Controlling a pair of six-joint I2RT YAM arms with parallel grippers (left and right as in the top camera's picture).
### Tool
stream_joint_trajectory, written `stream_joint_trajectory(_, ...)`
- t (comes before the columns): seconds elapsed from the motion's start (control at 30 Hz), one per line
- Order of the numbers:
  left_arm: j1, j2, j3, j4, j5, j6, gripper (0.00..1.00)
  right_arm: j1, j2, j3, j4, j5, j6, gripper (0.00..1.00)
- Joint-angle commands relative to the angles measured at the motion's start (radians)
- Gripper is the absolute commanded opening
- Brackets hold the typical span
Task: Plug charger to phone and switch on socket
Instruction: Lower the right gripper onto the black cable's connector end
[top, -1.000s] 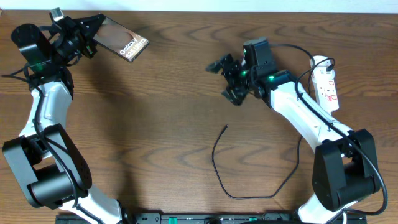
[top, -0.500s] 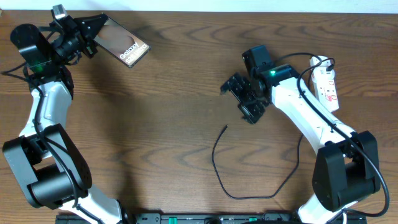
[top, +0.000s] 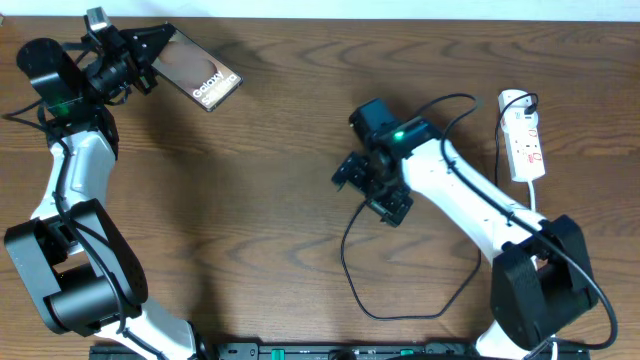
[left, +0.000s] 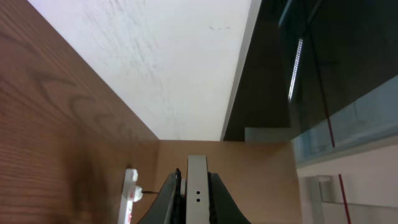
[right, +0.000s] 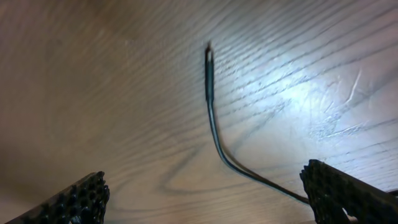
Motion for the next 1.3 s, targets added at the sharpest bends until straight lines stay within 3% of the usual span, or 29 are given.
stream_joint_trajectory(0.0, 0.008, -0.022, -0.002, 0.012, 0.023, 0.009, 0.08, 0.004, 0.051, 0.010, -0.001, 0.038, 0.006, 0.99)
stream_joint_trajectory(0.2, 0.008, -0.022, -0.002, 0.012, 0.022, 0.009, 0.07, -0.002, 0.169, 0.007, 0.054, -0.113, -0.040, 0.93)
stream_joint_trajectory(0.5, 0.008, -0.022, -0.002, 0.012, 0.022, 0.016, 0.07, 0.002, 0.180, 0.007, 0.063, -0.056, -0.051, 0.94)
stream_joint_trajectory(0.63, 0.008, -0.022, -0.002, 0.012, 0.022, 0.016, 0.08, 0.000, 0.180, 0.007, 0.064, -0.045, -0.051, 0.87)
stream_joint_trajectory(0.77, 0.008, -0.022, -0.002, 0.012, 0.022, 0.016, 0.07, 0.000, 0.180, 0.007, 0.064, -0.014, -0.051, 0.73)
stream_joint_trajectory(1.27, 0.008, -0.022, -0.002, 0.012, 0.021, 0.016, 0.08, 0.002, 0.214, 0.006, 0.071, 0.034, -0.051, 0.71)
